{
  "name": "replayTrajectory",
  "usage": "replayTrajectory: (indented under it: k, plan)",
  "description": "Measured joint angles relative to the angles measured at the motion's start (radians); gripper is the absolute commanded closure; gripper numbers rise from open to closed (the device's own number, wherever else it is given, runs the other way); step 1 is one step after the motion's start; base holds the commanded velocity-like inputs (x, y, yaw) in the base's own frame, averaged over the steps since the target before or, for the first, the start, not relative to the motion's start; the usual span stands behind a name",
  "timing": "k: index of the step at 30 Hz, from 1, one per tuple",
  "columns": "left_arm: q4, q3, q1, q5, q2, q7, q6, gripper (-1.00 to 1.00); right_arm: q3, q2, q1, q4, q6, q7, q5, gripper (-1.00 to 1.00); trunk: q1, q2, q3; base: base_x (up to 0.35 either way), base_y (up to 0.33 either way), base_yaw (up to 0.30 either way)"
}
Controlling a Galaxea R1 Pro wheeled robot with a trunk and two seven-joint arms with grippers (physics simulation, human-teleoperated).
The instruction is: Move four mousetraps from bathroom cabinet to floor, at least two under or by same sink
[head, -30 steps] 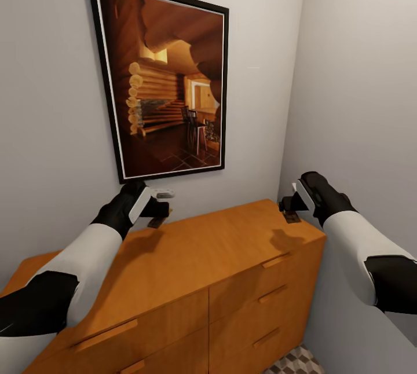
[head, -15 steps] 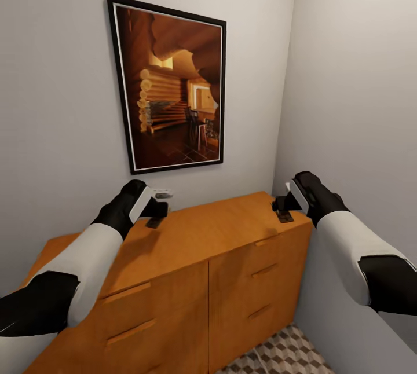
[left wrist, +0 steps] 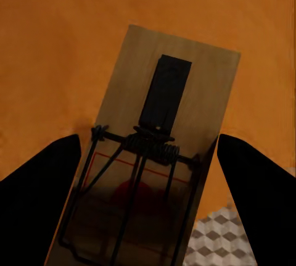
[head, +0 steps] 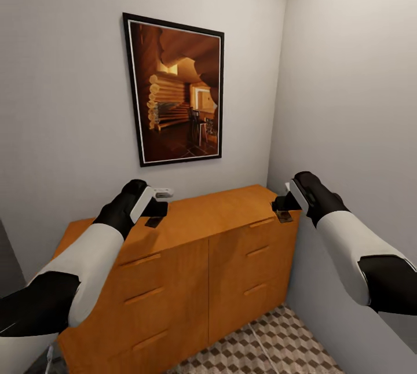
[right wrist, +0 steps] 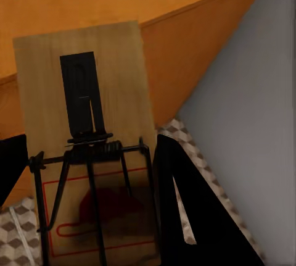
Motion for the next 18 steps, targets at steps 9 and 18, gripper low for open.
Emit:
replayTrajectory:
  k: [9, 18]
  plan:
    - [0.005, 0.000, 0.000, -0.001, 0.001, 0.002, -0.003, 1.00, 0.000, 0.001, 0.000, 0.000, 0.000, 0.000, 0.000, 1.00, 0.000, 0.000, 0.000, -0.144, 0.000, 0.000]
    - [0.006, 0.000, 0.000, 0.000, 0.000, 0.002, -0.004, 1.00, 0.000, 0.002, 0.000, 0.000, 0.000, 0.000, -0.001, 1.00, -0.001, 0.000, 0.000, -0.005, 0.000, 0.000]
